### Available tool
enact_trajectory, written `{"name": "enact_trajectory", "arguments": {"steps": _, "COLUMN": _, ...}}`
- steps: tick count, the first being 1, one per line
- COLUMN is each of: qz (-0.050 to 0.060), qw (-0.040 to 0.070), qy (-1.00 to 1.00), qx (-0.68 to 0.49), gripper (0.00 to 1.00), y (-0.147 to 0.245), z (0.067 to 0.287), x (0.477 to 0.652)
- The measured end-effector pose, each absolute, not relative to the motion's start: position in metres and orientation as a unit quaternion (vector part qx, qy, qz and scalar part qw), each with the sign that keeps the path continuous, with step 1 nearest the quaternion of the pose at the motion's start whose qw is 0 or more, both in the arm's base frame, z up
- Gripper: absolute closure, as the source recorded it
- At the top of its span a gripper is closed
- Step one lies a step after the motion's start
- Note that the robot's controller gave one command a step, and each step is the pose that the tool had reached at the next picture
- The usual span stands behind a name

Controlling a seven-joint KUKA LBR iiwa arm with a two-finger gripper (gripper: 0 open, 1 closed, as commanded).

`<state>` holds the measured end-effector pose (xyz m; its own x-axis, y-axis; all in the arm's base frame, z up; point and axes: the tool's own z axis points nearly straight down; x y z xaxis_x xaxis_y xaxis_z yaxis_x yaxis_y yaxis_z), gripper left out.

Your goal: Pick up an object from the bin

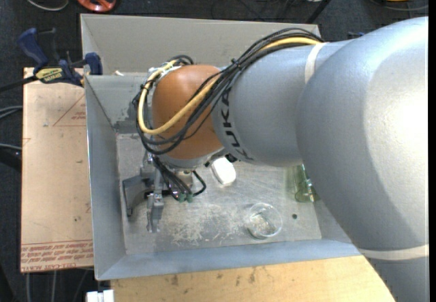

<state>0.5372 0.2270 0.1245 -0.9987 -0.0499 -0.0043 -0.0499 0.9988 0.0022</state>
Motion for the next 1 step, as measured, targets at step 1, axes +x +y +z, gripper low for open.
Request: {"name": "enact_trajectory", "arguments": {"steps": 1, "qz": 0.001, "qw": 0.000, "qy": 0.999, "qx": -0.041, "gripper": 1.00, "y": 0.2195, "z": 0.1042, "x": 0.5371}}
